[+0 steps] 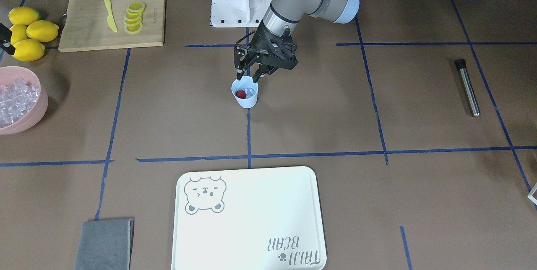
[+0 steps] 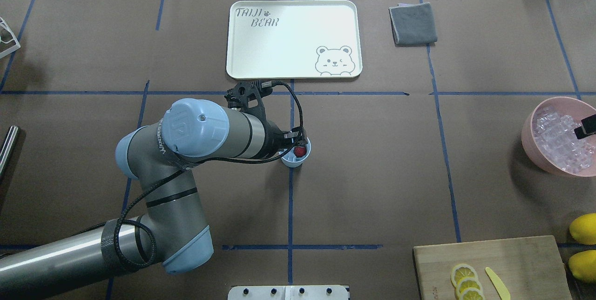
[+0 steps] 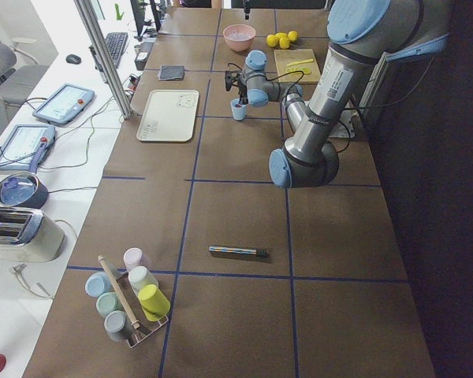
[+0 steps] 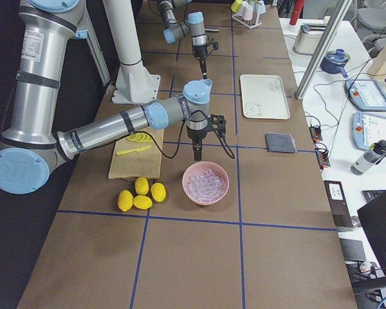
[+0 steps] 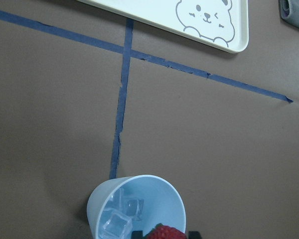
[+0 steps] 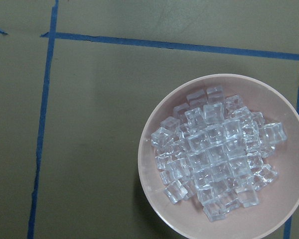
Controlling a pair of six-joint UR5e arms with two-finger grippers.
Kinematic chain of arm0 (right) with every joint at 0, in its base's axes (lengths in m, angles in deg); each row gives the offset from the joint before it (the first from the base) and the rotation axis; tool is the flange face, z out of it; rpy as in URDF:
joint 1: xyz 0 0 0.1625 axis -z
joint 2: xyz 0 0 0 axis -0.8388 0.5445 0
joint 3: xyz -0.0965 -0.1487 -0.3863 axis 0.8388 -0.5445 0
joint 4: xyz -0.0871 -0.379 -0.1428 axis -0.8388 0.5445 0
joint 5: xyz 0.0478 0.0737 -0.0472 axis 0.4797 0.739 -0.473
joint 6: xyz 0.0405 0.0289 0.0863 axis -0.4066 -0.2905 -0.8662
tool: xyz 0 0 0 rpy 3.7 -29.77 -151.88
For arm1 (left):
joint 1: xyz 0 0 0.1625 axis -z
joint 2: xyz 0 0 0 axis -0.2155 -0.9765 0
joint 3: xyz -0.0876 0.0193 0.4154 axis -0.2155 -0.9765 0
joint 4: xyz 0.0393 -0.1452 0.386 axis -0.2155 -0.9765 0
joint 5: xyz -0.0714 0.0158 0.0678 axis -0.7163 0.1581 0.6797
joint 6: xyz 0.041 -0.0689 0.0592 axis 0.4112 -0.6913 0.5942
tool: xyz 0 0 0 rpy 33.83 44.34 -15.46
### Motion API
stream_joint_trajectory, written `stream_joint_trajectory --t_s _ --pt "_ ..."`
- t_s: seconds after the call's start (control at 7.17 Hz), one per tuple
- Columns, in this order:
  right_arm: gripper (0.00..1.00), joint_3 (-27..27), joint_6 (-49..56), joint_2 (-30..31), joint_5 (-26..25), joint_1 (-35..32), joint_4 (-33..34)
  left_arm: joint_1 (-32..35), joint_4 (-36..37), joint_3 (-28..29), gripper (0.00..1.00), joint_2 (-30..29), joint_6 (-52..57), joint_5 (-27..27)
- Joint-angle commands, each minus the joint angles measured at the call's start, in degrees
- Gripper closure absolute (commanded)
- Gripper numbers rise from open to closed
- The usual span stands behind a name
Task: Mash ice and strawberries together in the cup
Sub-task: 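Open the left gripper to drop the strawberry into the cup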
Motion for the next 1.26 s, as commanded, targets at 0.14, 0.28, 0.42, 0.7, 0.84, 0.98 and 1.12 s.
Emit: stream_joint_trajectory --t_s 0.14,0.28,0.42,0.7,0.84,0.98,1.12 --pt "0.0 0.0 0.0 0.0 -0.1 0.0 0.0 0.1 -1.0 -1.0 0.19 0.5 0.2 -0.1" --pt "0.0 0.0 0.0 0.0 -0.1 0.0 0.0 0.4 -0.8 -1.7 0.19 0.6 0.2 -0.3" --pt "0.0 -0.2 -0.1 0.0 -0.3 0.0 -0.1 1.4 -0.3 -4.8 0.2 3.1 0.5 -0.6" --pt "0.0 -0.5 -0.1 0.3 -0.8 0.0 -0.3 6.8 -0.1 -10.7 0.2 10.5 8.4 -8.0" --pt "0.0 -0.6 0.0 0.4 -0.6 0.0 -0.4 10.9 -0.1 -11.5 0.2 13.6 10.2 -12.8" --pt "0.0 -0.6 0.1 0.5 -0.7 -0.4 -0.4 15.4 -0.1 -11.6 0.2 16.0 14.8 -18.3" --pt "0.0 -1.1 3.0 0.5 -0.8 -1.6 -0.4 19.7 -0.1 -12.4 0.2 19.8 18.5 -21.9"
